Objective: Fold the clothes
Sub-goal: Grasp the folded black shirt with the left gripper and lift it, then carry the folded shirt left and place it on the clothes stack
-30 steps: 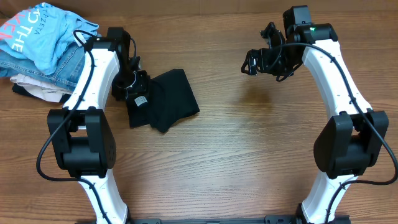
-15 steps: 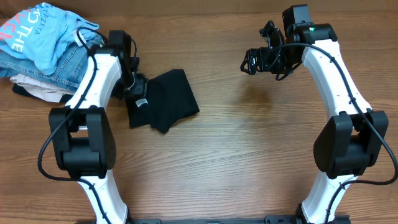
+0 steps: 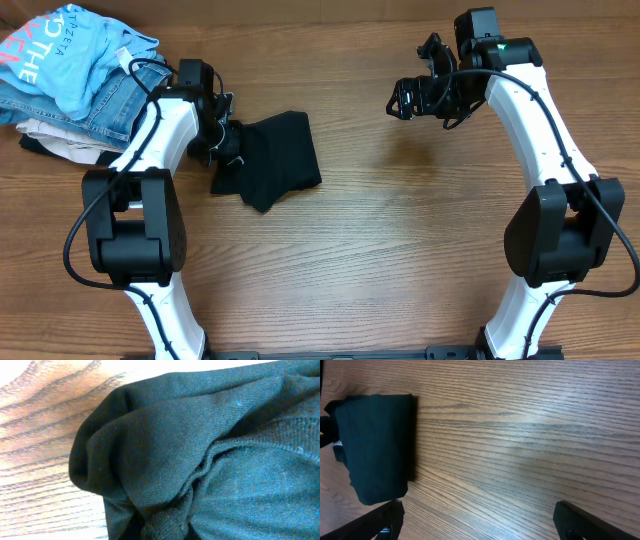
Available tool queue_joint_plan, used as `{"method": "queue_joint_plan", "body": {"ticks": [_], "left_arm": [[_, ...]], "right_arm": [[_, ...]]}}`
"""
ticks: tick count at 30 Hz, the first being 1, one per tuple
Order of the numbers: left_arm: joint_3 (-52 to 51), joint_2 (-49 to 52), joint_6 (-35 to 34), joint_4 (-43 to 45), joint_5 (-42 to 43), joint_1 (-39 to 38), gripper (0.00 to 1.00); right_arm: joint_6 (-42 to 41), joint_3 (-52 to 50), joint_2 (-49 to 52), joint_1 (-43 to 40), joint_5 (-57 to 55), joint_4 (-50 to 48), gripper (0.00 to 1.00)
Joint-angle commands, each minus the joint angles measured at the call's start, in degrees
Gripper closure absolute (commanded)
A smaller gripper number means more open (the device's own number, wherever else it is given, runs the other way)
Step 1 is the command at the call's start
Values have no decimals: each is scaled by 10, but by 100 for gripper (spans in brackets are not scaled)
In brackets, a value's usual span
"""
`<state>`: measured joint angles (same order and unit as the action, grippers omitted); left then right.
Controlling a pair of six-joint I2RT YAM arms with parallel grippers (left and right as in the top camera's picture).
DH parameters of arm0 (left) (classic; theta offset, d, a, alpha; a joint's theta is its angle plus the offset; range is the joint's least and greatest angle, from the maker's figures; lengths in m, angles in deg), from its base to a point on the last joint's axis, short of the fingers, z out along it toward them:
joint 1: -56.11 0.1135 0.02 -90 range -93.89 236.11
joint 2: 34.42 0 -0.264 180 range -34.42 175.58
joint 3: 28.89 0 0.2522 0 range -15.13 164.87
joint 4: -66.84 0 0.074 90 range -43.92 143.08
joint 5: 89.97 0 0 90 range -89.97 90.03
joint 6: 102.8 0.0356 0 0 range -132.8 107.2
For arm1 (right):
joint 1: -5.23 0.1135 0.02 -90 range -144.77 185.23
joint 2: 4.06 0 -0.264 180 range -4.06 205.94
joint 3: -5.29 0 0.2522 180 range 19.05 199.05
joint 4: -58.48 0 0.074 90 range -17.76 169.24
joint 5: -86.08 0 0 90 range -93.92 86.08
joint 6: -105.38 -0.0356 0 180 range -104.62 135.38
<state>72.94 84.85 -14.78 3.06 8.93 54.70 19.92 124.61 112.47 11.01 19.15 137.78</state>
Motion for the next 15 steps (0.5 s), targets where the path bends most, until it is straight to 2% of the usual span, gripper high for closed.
{"method": "queue_joint_plan", "body": {"ticks": [1,4,10,13,15], "left_arm": [[61,-20,-14,-23,42,-1,96],[141,-47,-15,-47,96,-1,96],[188,-126,-35,-46,133,-1,96],[213,-165,-54,-41,131,-1,96],[269,-197,-71,-30,95,-1,96]], "right_arm": [[4,13,-16,2,-1,-3,0],[4,13,-16,2,-1,-2,0],[4,13,-16,2,-1,0,0],[4,13,-16,2,-1,2,0],[4,13,-16,3,0,8,0]]}}
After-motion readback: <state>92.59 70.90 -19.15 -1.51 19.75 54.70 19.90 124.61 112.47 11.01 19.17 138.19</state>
